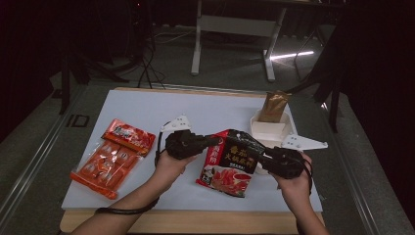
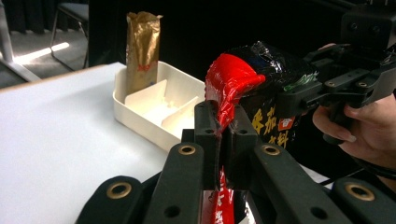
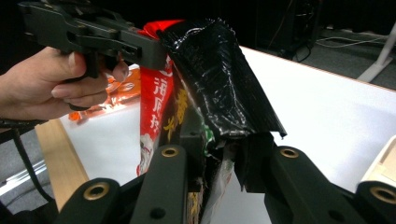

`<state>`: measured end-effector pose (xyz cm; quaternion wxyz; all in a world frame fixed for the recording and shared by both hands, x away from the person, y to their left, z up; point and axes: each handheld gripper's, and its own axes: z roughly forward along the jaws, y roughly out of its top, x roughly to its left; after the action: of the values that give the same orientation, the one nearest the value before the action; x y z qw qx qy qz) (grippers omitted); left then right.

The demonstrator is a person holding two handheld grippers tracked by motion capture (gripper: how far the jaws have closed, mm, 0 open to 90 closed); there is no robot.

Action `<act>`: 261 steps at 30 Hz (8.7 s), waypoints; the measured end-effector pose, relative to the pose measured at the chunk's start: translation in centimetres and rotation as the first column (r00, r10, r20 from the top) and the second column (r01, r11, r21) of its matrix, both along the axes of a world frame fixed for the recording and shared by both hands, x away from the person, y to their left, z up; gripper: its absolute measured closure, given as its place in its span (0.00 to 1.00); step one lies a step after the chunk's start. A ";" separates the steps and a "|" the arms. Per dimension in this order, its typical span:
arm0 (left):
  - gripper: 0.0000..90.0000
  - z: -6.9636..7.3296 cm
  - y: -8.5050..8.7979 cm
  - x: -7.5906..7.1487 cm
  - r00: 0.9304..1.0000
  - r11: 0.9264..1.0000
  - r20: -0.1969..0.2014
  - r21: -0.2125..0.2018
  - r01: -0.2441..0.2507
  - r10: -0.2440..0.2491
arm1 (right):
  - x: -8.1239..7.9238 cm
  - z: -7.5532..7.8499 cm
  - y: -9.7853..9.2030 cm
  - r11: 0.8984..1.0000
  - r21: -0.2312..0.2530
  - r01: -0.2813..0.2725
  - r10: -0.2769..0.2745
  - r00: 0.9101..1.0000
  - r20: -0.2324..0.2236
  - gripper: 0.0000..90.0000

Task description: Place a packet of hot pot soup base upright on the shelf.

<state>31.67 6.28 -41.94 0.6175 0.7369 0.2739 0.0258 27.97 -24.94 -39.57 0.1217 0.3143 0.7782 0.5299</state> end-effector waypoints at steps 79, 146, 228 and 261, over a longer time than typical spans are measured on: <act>0.00 -8.7 9.0 -5.3 0.998 0.992 0.022 0.112 -0.060 0.058 | 11.9 7.5 -11.4 0.975 0.030 0.221 -0.223 0.967 0.126 0.85; 0.00 -9.4 9.0 -4.9 0.998 0.992 0.025 0.114 -0.060 0.057 | 13.1 -0.9 -15.0 0.969 0.039 0.245 -0.247 0.967 0.060 0.51; 1.00 -10.5 32.7 -4.5 0.831 0.727 -0.090 0.542 -0.422 0.549 | 0.2 -3.8 -2.0 0.989 0.110 -0.102 0.099 0.994 0.037 0.16; 1.00 -11.3 26.6 -3.6 0.898 0.770 -0.179 0.597 -0.225 0.401 | 0.3 -3.9 -1.7 0.987 0.111 -0.113 0.111 0.993 0.027 0.16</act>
<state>28.08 32.88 -53.22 0.3111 0.8238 0.4636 0.0981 28.31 -26.66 -43.44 0.0820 0.2709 0.7622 0.5822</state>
